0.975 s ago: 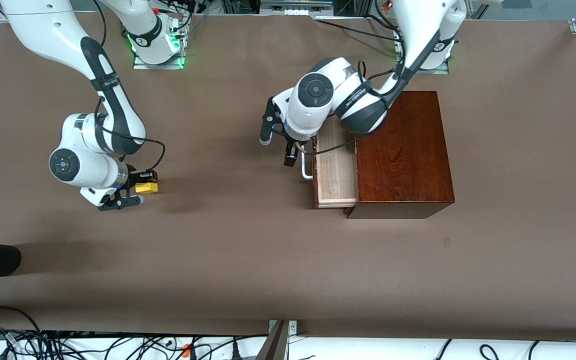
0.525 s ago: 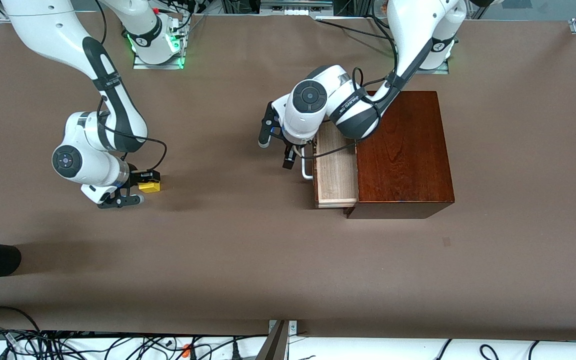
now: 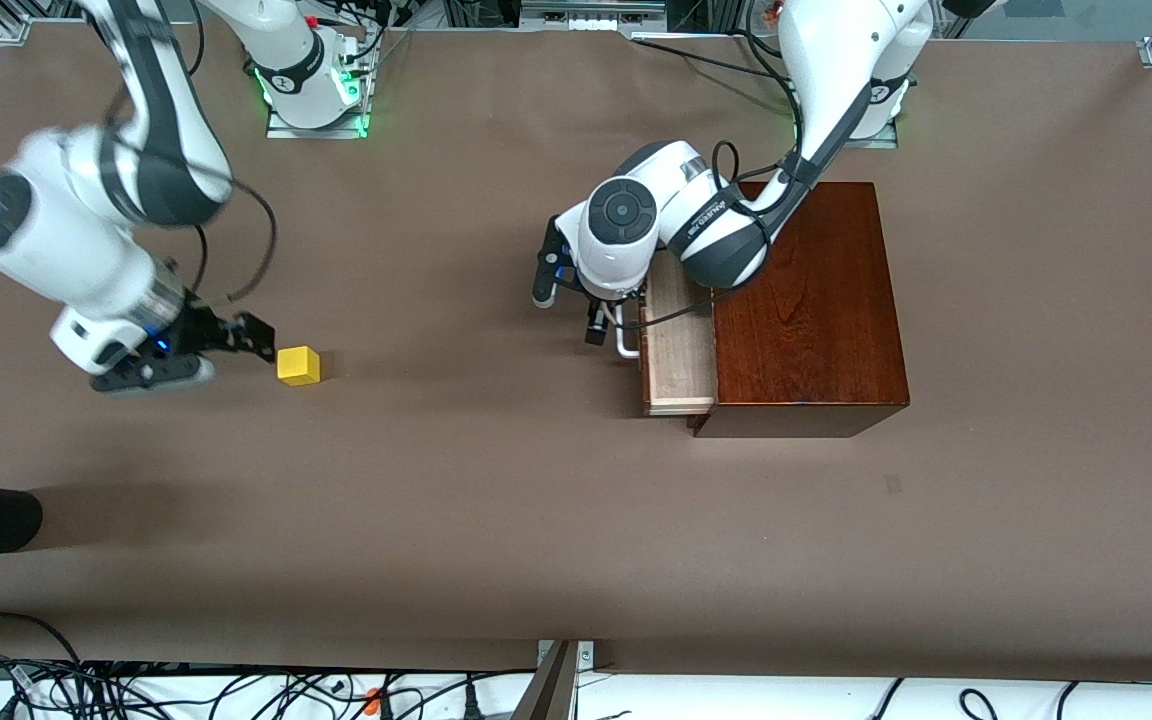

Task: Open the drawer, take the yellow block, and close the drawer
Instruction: 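Push the drawer shut with the left gripper while the right gripper withdraws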

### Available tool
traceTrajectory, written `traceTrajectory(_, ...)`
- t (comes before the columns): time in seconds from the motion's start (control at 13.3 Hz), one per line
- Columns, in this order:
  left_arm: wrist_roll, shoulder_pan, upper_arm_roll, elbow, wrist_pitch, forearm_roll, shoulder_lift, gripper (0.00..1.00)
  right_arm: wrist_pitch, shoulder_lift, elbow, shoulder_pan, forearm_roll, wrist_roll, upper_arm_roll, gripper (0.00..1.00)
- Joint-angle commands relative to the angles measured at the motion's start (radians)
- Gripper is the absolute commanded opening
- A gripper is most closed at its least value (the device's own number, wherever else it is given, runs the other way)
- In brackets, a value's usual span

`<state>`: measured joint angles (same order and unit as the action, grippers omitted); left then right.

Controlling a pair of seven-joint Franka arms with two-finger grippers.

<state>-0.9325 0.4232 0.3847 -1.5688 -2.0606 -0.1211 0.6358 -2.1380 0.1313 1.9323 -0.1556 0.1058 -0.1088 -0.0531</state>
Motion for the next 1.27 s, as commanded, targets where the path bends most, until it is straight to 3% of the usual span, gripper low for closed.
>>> traceTrajectory(0.0,-0.014,-0.018,-0.033,-0.013,0.094,-0.068,-0.042,1.0,0.25,-0.045,-0.167,0.014,-0.015,0.027,0.022,1.0)
traceTrajectory(0.15,0.001,-0.023,-0.059,-0.013,0.131,-0.069,-0.059,1.0,0.405,-0.039,-0.284,0.014,-0.014,0.031,0.013,1.0)
traceTrajectory(0.38,0.001,-0.026,-0.073,-0.017,0.137,-0.133,-0.055,1.0,0.496,-0.047,-0.328,0.014,-0.015,0.037,-0.007,1.0)
traceTrajectory(0.67,0.003,-0.023,-0.072,-0.016,0.14,-0.147,-0.059,1.0,0.506,-0.045,-0.349,0.014,-0.032,0.089,-0.007,1.0)
traceTrajectory(0.9,0.0,-0.027,-0.075,-0.013,0.184,-0.15,-0.064,1.0,0.539,-0.033,-0.384,0.007,-0.139,0.075,0.002,1.0)
traceTrajectory(1.2,0.006,-0.027,-0.063,-0.004,0.183,-0.157,-0.064,1.0,0.556,-0.029,-0.432,0.019,-0.129,0.08,-0.007,1.0)
